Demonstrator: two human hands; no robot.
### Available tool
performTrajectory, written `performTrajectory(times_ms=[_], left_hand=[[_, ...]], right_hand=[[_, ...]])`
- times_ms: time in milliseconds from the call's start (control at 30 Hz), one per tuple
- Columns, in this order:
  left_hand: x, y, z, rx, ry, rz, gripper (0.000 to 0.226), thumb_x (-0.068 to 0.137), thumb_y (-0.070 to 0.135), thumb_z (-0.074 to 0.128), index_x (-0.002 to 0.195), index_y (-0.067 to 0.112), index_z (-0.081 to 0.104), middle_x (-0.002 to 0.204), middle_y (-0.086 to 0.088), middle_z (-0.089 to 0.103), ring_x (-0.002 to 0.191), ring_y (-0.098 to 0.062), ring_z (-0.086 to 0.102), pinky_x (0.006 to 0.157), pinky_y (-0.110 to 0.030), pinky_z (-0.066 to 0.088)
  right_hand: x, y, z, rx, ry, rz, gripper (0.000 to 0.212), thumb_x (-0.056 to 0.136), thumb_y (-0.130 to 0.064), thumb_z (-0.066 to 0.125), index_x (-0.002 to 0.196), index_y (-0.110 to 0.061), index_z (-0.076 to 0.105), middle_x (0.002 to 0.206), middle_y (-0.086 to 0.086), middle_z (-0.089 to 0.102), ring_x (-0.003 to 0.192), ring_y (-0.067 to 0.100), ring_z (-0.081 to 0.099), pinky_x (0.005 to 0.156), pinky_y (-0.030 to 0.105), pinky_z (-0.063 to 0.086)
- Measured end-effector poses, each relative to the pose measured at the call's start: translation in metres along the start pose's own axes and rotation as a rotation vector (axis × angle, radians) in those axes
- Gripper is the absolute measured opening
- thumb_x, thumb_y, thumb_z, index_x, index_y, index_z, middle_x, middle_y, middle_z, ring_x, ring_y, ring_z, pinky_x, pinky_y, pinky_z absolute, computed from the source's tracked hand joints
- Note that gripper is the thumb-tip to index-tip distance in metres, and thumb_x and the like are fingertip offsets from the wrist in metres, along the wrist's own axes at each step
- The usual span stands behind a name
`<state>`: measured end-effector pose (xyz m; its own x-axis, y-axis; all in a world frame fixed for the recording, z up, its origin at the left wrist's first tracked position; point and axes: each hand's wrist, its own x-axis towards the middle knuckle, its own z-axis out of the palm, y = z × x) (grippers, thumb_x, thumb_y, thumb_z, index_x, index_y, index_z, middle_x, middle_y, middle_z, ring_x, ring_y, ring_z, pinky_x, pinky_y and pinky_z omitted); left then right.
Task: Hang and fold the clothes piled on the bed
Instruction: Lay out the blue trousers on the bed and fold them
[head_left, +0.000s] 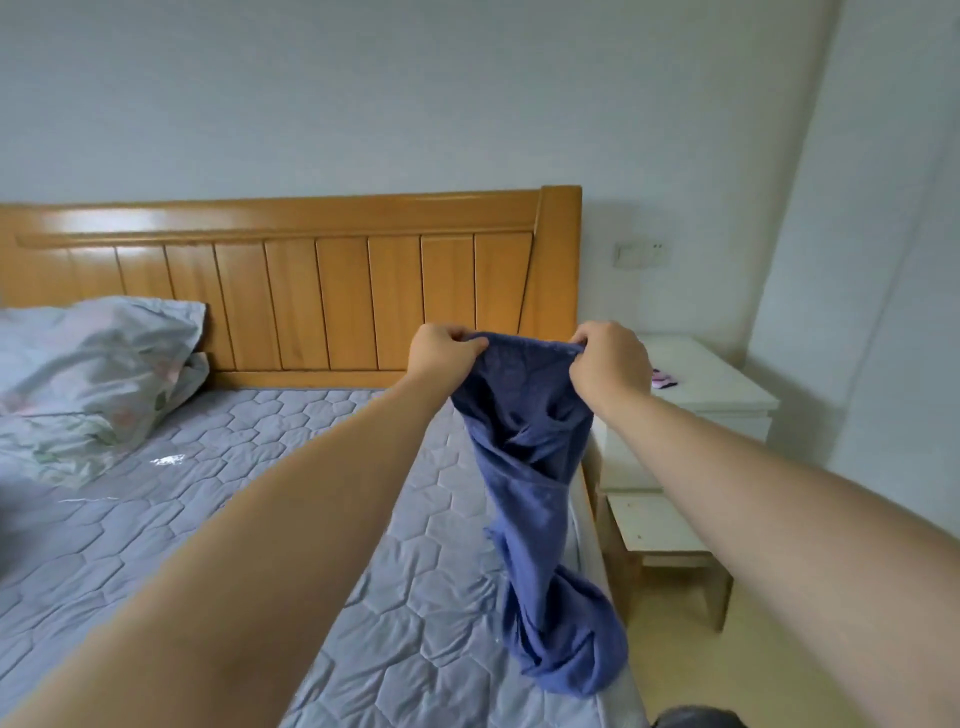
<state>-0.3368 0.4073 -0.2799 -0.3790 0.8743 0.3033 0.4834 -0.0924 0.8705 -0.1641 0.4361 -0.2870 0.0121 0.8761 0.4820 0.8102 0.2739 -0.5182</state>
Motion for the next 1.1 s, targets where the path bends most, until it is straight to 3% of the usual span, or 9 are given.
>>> performTrajectory(times_ms=[133,300,500,633,733,800,867,1000,1100], left_hand=[[0.011,0.046,-0.025,0.051,0.077,0.109,0.018,0.088,0.013,0.06,0.07,0.009,0.061,0.064,-0.003,0.051,0.065,-0.017,0.046,0.054,-0.024,0.035],[0.012,0.063,-0.051,0.171,0.135,0.136,0.026,0.088,0.012,0.056,0.062,0.012,0.053,0.06,-0.002,0.046,0.062,-0.019,0.045,0.055,-0.024,0.036],[-0.001,0.055,-0.079,0.535,0.204,0.096,0.023,0.093,0.023,0.052,0.072,0.013,0.056,0.067,-0.003,0.053,0.067,-0.024,0.053,0.052,-0.025,0.036],[-0.008,0.049,-0.1,0.705,0.256,-0.04,0.01,0.086,0.008,0.047,0.081,0.012,0.055,0.072,-0.004,0.053,0.064,-0.022,0.051,0.051,-0.027,0.038],[-0.01,0.047,-0.107,0.496,0.189,-0.215,0.016,0.085,0.008,0.045,0.071,0.007,0.052,0.065,-0.007,0.054,0.054,-0.019,0.048,0.045,-0.023,0.036],[-0.01,0.052,-0.104,0.251,0.131,-0.331,0.022,0.088,0.006,0.041,0.067,0.005,0.047,0.056,-0.009,0.053,0.048,-0.019,0.046,0.041,-0.02,0.037],[-0.016,0.06,-0.099,0.001,0.096,-0.428,0.026,0.093,0.007,0.043,0.066,0.007,0.044,0.045,-0.007,0.052,0.051,-0.019,0.046,0.047,-0.02,0.041],[-0.006,0.069,-0.101,-0.111,0.178,-0.28,0.022,0.097,0.032,0.048,0.1,0.011,0.054,0.08,0.0,0.053,0.081,-0.02,0.054,0.072,-0.024,0.044],[-0.004,0.081,-0.109,-0.334,0.275,-0.185,0.025,0.095,0.013,0.048,0.113,0.005,0.064,0.08,-0.003,0.059,0.085,-0.025,0.059,0.079,-0.031,0.052]], right_hand=[[0.018,-0.023,-0.045,-0.038,0.086,0.02,0.023,0.082,0.004,0.047,0.087,-0.011,0.065,0.085,0.008,0.063,0.07,0.025,0.052,0.06,0.029,0.043],[0.026,-0.031,-0.075,-0.122,0.078,0.098,0.014,0.084,0.002,0.05,0.086,-0.009,0.058,0.08,0.007,0.058,0.072,0.027,0.052,0.06,0.028,0.04],[0.018,-0.032,-0.091,-0.19,-0.132,0.252,0.004,0.087,-0.008,0.054,0.09,-0.01,0.054,0.076,0.006,0.053,0.065,0.023,0.051,0.058,0.026,0.039],[0.02,-0.032,-0.095,0.136,-0.122,0.438,0.011,0.085,0.002,0.049,0.082,0.002,0.06,0.056,0.014,0.058,0.047,0.022,0.052,0.052,0.027,0.048],[0.017,-0.044,-0.097,0.501,-0.159,0.597,0.029,0.096,-0.005,0.039,0.075,0.01,0.055,0.065,0.023,0.065,0.044,0.029,0.059,0.052,0.033,0.053],[0.017,-0.055,-0.096,0.7,-0.185,0.675,0.028,0.098,-0.004,0.038,0.082,0.012,0.055,0.089,0.027,0.066,0.074,0.038,0.066,0.067,0.042,0.053],[0.017,-0.068,-0.094,0.775,-0.16,0.687,0.018,0.092,0.003,0.046,0.103,0.01,0.059,0.096,0.026,0.064,0.097,0.042,0.063,0.076,0.047,0.052],[0.017,-0.079,-0.094,0.641,-0.029,0.532,0.025,0.09,0.002,0.052,0.115,0.003,0.059,0.111,0.021,0.063,0.103,0.039,0.06,0.084,0.037,0.051],[0.013,-0.083,-0.104,0.597,0.11,0.307,0.028,0.098,-0.007,0.039,0.118,-0.001,0.057,0.117,0.017,0.06,0.11,0.037,0.056,0.081,0.033,0.041]])
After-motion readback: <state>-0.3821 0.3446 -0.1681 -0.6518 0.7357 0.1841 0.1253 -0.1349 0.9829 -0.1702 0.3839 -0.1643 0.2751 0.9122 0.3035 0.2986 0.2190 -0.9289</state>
